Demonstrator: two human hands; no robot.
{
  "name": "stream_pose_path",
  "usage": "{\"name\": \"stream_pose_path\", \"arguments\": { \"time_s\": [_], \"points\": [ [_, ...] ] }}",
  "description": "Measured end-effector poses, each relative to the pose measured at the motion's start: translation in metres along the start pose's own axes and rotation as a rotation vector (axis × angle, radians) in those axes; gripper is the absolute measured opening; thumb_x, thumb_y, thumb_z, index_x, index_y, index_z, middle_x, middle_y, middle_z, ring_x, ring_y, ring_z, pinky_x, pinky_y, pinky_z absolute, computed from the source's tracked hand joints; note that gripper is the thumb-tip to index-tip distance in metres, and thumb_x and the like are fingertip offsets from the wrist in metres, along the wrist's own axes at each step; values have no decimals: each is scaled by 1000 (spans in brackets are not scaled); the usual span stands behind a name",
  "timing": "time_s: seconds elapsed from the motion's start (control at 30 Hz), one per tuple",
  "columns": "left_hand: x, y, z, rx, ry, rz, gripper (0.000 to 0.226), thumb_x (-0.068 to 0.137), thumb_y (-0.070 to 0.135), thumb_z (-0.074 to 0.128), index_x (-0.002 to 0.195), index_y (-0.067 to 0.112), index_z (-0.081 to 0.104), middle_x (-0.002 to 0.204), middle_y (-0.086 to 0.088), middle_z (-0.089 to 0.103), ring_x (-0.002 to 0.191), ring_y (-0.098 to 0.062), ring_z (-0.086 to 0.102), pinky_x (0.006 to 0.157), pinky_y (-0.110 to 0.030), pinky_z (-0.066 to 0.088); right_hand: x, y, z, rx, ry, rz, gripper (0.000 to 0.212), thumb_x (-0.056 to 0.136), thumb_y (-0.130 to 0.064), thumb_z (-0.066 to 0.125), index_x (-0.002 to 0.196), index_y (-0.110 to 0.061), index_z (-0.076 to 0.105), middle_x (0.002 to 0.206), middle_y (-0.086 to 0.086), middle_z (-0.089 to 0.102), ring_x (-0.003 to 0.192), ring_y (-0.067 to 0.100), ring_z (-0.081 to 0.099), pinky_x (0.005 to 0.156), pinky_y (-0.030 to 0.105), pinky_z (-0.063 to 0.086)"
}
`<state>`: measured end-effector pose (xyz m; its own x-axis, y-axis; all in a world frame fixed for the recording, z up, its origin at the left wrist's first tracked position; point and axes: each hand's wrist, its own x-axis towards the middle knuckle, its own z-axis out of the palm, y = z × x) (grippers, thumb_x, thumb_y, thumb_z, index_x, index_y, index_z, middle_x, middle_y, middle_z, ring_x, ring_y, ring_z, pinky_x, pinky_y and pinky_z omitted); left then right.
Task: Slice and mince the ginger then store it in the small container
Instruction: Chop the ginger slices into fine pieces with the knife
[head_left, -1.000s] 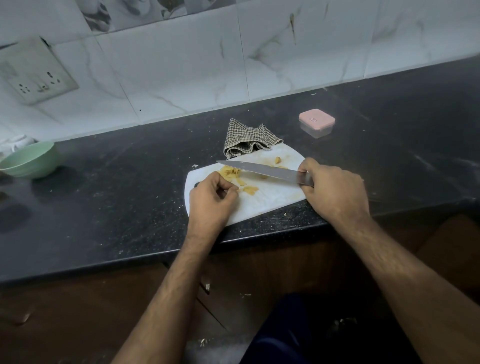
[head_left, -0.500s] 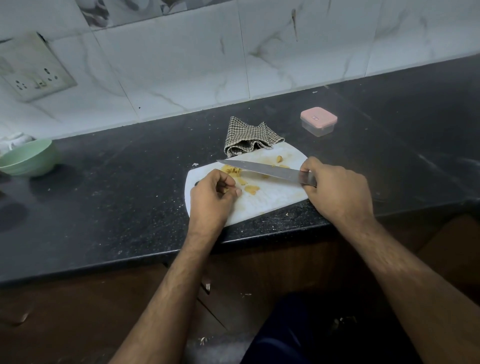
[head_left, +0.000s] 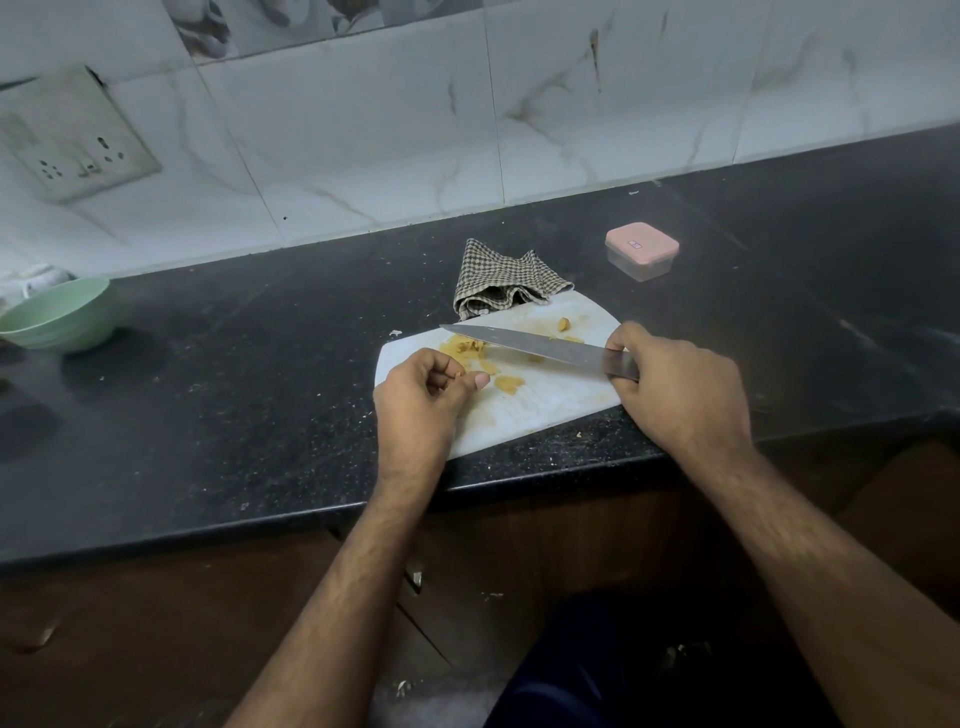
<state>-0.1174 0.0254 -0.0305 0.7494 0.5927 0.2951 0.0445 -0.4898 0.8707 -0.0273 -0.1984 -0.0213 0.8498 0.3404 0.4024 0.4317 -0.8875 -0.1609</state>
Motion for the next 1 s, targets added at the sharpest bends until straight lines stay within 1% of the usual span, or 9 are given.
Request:
{"name": "stream_pose_path", "arguments": {
  "time_s": [0.07, 0.17, 0.3, 0.4, 0.53, 0.8, 0.9, 0.97, 1.0],
  "points": [
    [0, 1, 0, 15, -5, -3, 29, 77, 30, 90, 74, 16, 65, 63, 9, 61, 57, -3, 48, 52, -18, 45, 0, 0, 0, 4, 3, -8, 12, 92, -30, 58, 101, -33, 51, 76, -8, 63, 66, 24, 57, 59, 31, 42],
    [0, 3, 0, 4, -7, -6, 31, 74, 26, 92, 75, 13, 64, 63, 10, 61, 54, 0, 47, 51, -14, 44, 2, 0, 0, 10, 6, -9, 12, 92, -31, 58, 100, -33, 50, 76, -9, 63, 64, 22, 54, 59, 31, 43],
    [2, 1, 0, -20, 16, -13, 27, 77, 21, 91, 81, 16, 64, 69, 5, 68, 59, -6, 59, 55, -16, 49, 2, 0, -1, 16, 6, -17, 12, 93, -31, 59, 99, -34, 50, 73, -11, 58, 64, 20, 56, 60, 31, 47],
    [6, -5, 3, -21, -12, -11, 13, 90, 18, 78, 91, 25, 66, 79, 5, 76, 76, -13, 74, 72, -36, 63, 1, 0, 0, 11, 13, -14, 11, 93, -30, 59, 98, -34, 49, 71, -11, 56, 63, 21, 55, 59, 31, 46],
    [7, -8, 3, -58, -56, 39, 16, 100, 12, 60, 99, 27, 67, 92, 12, 78, 91, -5, 74, 80, -49, 63, 1, -1, 0, 5, 22, -15, 11, 92, -31, 59, 98, -33, 50, 72, -11, 58, 61, 20, 52, 58, 30, 43],
    [7, -9, 2, -62, -118, 116, 26, 92, 3, 69, 107, 24, 69, 102, 11, 75, 101, -4, 70, 91, -42, 60, 2, -1, 1, 16, 13, -15, 12, 93, -31, 58, 99, -34, 48, 73, -10, 62, 62, 20, 59, 59, 31, 49],
    [8, -10, 3, 15, -164, 163, 16, 91, 14, 75, 101, 25, 74, 106, 17, 72, 103, 2, 65, 98, -40, 55, 2, -1, 2, 8, 14, -18, 13, 93, -32, 59, 99, -34, 48, 73, -10, 62, 62, 18, 58, 59, 30, 50],
    [10, -12, 6, 186, -199, 235, 13, 92, 27, 74, 103, 32, 74, 111, 18, 66, 110, -4, 57, 102, -44, 45, 2, -1, 1, 0, 12, -14, 12, 94, -31, 57, 100, -34, 47, 74, -10, 62, 62, 18, 58, 58, 30, 48],
    [9, -12, 8, 307, -219, 263, 15, 94, 32, 71, 109, 35, 73, 114, 18, 62, 112, -8, 52, 99, -43, 38, 2, -1, 1, -5, 12, -12, 11, 94, -30, 57, 100, -33, 47, 75, -10, 62, 62, 19, 58, 58, 30, 48]
  ]
}}
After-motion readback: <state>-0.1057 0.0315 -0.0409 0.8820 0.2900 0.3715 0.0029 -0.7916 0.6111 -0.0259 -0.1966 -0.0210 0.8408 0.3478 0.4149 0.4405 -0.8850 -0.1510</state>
